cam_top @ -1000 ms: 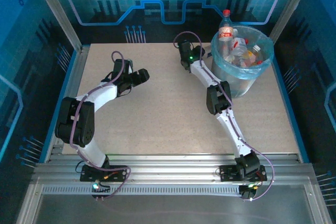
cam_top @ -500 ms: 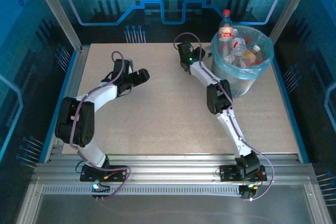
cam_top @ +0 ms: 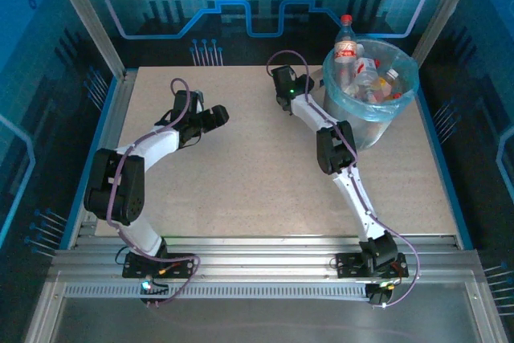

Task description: Put the plastic bottles in the bin

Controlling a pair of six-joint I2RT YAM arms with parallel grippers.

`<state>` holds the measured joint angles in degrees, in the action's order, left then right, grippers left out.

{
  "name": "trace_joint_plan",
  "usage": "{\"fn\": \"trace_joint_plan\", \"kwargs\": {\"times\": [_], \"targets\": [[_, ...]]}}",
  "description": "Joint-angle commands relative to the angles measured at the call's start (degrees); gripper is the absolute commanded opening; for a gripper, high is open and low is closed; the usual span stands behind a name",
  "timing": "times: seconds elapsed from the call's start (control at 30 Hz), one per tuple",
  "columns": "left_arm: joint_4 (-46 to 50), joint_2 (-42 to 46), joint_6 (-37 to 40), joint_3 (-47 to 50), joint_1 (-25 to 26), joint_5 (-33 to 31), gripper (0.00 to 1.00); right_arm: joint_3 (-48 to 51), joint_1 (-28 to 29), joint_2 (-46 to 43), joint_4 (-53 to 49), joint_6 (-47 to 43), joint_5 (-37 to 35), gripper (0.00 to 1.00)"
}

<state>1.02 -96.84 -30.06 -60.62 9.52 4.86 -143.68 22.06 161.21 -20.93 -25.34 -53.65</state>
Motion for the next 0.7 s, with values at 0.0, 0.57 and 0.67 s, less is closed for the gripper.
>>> {"fn": "trace_joint_plan", "kwargs": {"times": [0.0,0.57,0.67], "targets": [[-0.8,-0.2,-0.5,-0.2,-0.6,1.2,0.86,1.3,-0.8,-1.9,-2.8,1.3,-1.5,0.44],[-0.7,0.3,-0.8,0.0,-0.6,1.4,0.86,18.3,-0.8,-11.8,3.4,5.7,-2.5,0.39],[-0.8,0.1,-1.0,-0.1,-0.6,1.4,0.86,18.9,-1.2,-12.3,2.7,7.3,-2.3,0.45]]}}
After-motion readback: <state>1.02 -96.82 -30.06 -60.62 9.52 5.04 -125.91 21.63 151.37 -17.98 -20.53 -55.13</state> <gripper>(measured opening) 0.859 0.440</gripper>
